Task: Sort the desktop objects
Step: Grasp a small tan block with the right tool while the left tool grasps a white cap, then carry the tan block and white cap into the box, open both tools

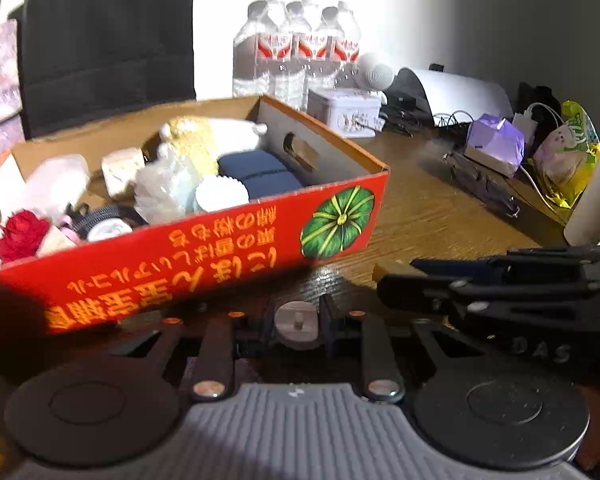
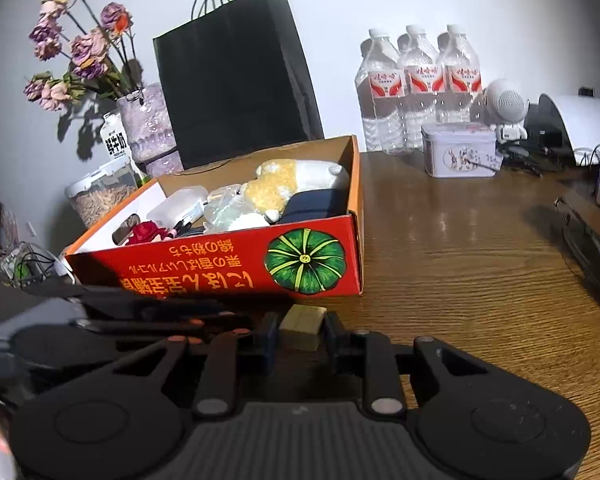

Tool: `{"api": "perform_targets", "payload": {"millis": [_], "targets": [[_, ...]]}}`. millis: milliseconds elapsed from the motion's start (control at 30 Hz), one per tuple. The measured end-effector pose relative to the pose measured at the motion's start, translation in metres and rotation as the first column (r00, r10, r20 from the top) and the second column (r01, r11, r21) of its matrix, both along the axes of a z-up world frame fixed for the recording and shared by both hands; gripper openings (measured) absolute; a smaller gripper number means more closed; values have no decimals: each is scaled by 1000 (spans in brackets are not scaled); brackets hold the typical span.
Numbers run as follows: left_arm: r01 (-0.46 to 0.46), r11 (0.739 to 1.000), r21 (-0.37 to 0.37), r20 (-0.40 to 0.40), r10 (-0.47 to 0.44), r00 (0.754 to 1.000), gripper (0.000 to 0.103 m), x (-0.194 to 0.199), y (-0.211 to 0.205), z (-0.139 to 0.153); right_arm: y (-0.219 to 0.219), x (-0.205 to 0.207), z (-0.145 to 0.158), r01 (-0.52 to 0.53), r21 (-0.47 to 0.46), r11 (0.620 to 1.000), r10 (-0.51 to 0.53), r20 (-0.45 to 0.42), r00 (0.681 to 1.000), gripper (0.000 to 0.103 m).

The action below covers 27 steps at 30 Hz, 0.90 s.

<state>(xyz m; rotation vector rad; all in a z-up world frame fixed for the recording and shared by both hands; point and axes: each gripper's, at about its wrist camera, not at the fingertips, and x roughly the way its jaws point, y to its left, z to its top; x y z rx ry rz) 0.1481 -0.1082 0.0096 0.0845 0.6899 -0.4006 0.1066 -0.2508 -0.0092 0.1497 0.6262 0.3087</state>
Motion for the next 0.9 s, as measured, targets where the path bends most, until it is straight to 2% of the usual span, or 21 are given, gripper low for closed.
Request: {"api": "perform_targets", "payload": {"millis": [167, 367, 733, 900], "targets": [[-50, 999, -8, 52, 51, 997, 25, -25, 13, 20, 2, -14, 5, 0, -12, 1000, 0, 33, 999, 23], [-123, 991, -46, 104, 127, 986, 25, -78, 42, 39, 9, -66, 7, -16, -32, 999, 18, 65, 998, 23], [-92, 995, -47, 162, 98, 982, 25, -156, 54, 43, 25, -150, 13, -58, -56, 997, 62, 71, 996, 23], [-111, 992, -61, 135, 118, 984, 25, -186, 67, 33, 34, -168, 10, -71, -70, 995, 75, 55, 996, 23]]}}
